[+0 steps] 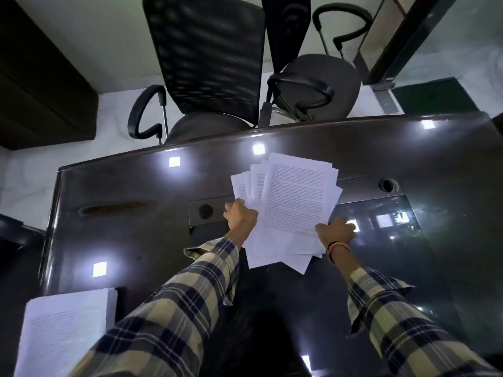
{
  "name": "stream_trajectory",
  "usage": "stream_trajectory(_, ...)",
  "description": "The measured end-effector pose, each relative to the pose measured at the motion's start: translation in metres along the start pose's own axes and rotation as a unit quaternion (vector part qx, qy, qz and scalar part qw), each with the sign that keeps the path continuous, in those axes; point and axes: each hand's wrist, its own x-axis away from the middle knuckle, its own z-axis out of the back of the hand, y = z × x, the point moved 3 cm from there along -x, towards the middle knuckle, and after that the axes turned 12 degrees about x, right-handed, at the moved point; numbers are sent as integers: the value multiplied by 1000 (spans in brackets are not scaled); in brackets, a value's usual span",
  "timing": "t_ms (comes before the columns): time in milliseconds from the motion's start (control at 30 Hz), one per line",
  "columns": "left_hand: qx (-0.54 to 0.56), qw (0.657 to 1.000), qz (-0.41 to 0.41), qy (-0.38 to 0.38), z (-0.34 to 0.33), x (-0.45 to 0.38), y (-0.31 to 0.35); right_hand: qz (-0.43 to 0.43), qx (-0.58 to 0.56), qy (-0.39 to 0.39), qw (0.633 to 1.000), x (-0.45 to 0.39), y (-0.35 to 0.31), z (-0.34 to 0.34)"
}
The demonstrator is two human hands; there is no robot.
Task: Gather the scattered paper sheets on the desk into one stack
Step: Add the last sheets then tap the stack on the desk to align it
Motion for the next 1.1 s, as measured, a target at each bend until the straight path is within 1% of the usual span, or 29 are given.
stream_trajectory(67,-5,1000,17,13,-5,4,8,-28,-13,0,1000,-15,2,3)
stream_trajectory(133,13,999,34,15,-10,5,10,-32,-70,-30,997,-22,-4,4)
stream_trajectory(233,103,991,80,2,-16,7,12,-6,-193,-88,977,-40,-14,-10)
stream_trajectory(300,155,982,106,-16,-16,10,9,-5,-201,-107,974,-43,-20,-17)
stream_trajectory(367,154,980,120,-29,-14,11,-1,17,-171,-117,978,-34,-26,-16)
stream_trajectory(467,129,980,146,-42,-7,14,-24,11,-114,-127,985,-23,-25,-21)
stream_trajectory(533,84,984,151,-53,-3,17,-34,8,-29,-78,996,-20,-23,-27)
stream_trajectory(600,37,988,139,-58,1,20,-42,13,49,-36,998,-10,-27,-31)
stream_trajectory(667,13,985,145,-90,-1,25,-47,43,76,-6,996,3,-30,-26)
stream_trajectory(700,16,982,154,-112,-4,29,-48,56,71,-5,996,7,-29,-25)
stream_trajectory(733,25,979,160,-128,-7,33,-52,74,60,-15,995,8,-28,-26)
stream_trajectory(800,42,975,165,-143,-13,38,-56,90,-2,-53,995,3,-21,-30)
stream_trajectory(867,78,973,168,-137,-17,43,-61,104,-57,-100,988,0,-19,-28)
stream_trajectory(933,114,969,176,-131,-18,51,-64,136,-96,-163,972,6,-20,-24)
stream_trajectory(1033,179,966,166,-82,-10,60,-71,165,-109,-239,951,10,-13,-24)
stream_trajectory(1100,222,965,132,-52,2,62,-73,180,-131,-281,933,11,-5,-24)
